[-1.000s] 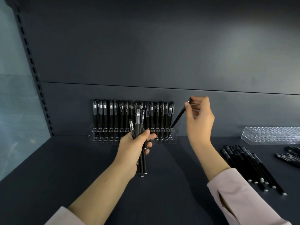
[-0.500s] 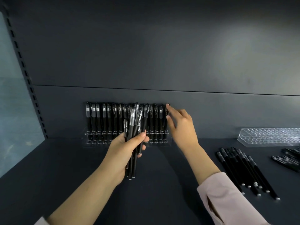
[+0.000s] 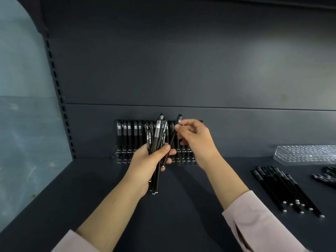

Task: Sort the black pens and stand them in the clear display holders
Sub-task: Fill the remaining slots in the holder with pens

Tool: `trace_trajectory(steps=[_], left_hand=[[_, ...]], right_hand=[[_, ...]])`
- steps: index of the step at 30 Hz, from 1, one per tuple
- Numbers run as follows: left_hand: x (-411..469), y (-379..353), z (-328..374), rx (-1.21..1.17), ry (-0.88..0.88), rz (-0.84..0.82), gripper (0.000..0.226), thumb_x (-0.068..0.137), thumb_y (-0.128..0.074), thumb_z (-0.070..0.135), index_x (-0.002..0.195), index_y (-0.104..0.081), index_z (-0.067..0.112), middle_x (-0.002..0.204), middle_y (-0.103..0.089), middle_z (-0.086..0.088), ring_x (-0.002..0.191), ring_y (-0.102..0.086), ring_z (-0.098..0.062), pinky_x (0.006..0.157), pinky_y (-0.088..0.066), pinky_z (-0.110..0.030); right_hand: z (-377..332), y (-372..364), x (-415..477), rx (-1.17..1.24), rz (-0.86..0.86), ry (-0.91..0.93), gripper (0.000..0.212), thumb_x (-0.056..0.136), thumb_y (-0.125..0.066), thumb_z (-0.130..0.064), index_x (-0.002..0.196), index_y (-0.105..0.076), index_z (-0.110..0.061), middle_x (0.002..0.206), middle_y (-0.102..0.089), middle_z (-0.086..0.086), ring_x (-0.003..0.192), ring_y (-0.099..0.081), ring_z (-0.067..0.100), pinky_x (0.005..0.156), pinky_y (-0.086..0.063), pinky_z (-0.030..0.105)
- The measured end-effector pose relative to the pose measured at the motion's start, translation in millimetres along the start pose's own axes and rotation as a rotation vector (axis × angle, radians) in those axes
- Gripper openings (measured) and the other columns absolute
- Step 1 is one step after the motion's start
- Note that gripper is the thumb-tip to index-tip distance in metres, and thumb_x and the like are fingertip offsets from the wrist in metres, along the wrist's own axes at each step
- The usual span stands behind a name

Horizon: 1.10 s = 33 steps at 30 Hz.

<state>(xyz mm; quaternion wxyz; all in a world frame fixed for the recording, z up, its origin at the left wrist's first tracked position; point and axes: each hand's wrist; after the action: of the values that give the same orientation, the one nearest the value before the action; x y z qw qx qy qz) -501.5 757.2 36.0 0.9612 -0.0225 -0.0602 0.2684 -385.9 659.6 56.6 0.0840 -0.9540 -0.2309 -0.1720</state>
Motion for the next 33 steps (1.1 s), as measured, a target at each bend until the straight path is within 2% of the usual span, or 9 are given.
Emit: trace_trajectory(steps=[3,7,10,13,15,21,25,29,33], left_hand=[[1,35,7,-0.024,0.025,0.069,0.018,0.091,-0.068,0.027,0.103,-0.065,0.015,0.087,-0.077,0.003,0.074,-0.074,-0.015,0.060,-0.054,-0.024],[15,96,7,-0.159,0.097,0.232,0.021,0.091,-0.068,0.027,0.106,-0.063,0.014,0.087,-0.077,-0.004,0.061,-0.068,-0.017,0.054,-0.053,-0.027],[31,132,-3,-0.194,0.148,0.287,0.024,0.095,-0.062,0.021,0.113,-0.060,0.005,0.088,-0.075,-0.006,0.054,-0.056,-0.012,0.049,-0.044,-0.025],[42,152,-12,-0.242,0.200,0.305,0.027,0.099,-0.056,0.015,0.120,-0.058,-0.002,0.087,-0.069,-0.004,0.057,-0.053,-0.011,0.048,-0.044,-0.024],[45,160,-15,-0.300,0.215,0.301,0.027,0.099,-0.056,0.014,0.120,-0.058,-0.001,0.087,-0.068,-0.005,0.060,-0.058,-0.011,0.047,-0.047,-0.022],[45,165,-20,-0.433,0.243,0.327,0.013,0.096,-0.061,0.020,0.107,-0.060,0.012,0.079,-0.067,-0.005,0.056,-0.063,-0.017,0.052,-0.054,-0.030],[46,162,-24,-0.391,0.259,0.358,0.015,0.099,-0.056,0.022,0.109,-0.058,0.010,0.080,-0.067,-0.002,0.054,-0.057,-0.013,0.046,-0.047,-0.023],[48,161,-24,-0.399,0.273,0.376,0.012,0.102,-0.046,0.013,0.111,-0.054,0.010,0.089,-0.068,-0.001,0.061,-0.054,-0.010,0.051,-0.044,-0.022],[48,160,-23,-0.403,0.270,0.358,0.010,0.102,-0.043,0.009,0.099,-0.053,0.012,0.092,-0.069,-0.001,0.070,-0.057,-0.010,0.058,-0.047,-0.024]], right_hand=[[-2,-29,-4,0.098,0.060,0.003,0.028,0.089,-0.066,-0.008,0.112,-0.053,-0.017,0.077,-0.065,-0.002,0.074,-0.063,0.013,0.066,-0.053,0.023],[-3,-69,-6,0.055,0.257,0.140,0.035,0.094,-0.057,-0.009,0.120,-0.045,-0.029,0.087,-0.064,-0.001,0.079,-0.063,0.015,0.082,-0.054,0.027],[-3,-101,-7,-0.014,0.306,0.236,0.038,0.096,-0.052,-0.007,0.124,-0.041,-0.030,0.094,-0.061,0.004,0.080,-0.061,0.018,0.078,-0.053,0.021],[1,-132,-7,-0.122,0.276,0.301,0.040,0.096,-0.051,-0.005,0.127,-0.039,-0.028,0.095,-0.058,0.001,0.074,-0.056,0.004,0.066,-0.047,0.012],[8,-148,-7,-0.193,0.238,0.322,0.041,0.096,-0.050,-0.004,0.128,-0.039,-0.027,0.096,-0.057,0.003,0.073,-0.054,0.005,0.063,-0.045,0.011],[27,-166,-4,-0.379,0.161,0.348,0.041,0.096,-0.051,-0.008,0.128,-0.040,-0.033,0.099,-0.057,-0.004,0.074,-0.056,0.009,0.063,-0.045,0.010],[32,-166,-2,-0.442,0.126,0.383,0.041,0.096,-0.051,-0.009,0.128,-0.040,-0.032,0.097,-0.056,-0.006,0.075,-0.057,0.007,0.064,-0.047,0.012],[34,-166,0,-0.469,0.115,0.400,0.041,0.096,-0.051,-0.009,0.129,-0.040,-0.032,0.097,-0.057,-0.005,0.075,-0.056,0.003,0.067,-0.047,0.012],[33,-166,-1,-0.496,0.092,0.411,0.041,0.096,-0.052,-0.009,0.130,-0.041,-0.030,0.093,-0.058,-0.006,0.074,-0.057,0.004,0.067,-0.045,0.009]])
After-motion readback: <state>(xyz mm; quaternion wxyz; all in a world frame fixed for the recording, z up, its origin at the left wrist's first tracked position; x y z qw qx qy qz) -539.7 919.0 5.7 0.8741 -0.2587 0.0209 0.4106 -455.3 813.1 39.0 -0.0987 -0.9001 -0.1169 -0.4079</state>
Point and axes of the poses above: each hand's wrist, its own x-axis towards the middle knuckle, its own y-axis out of the back of the hand, z = x × y
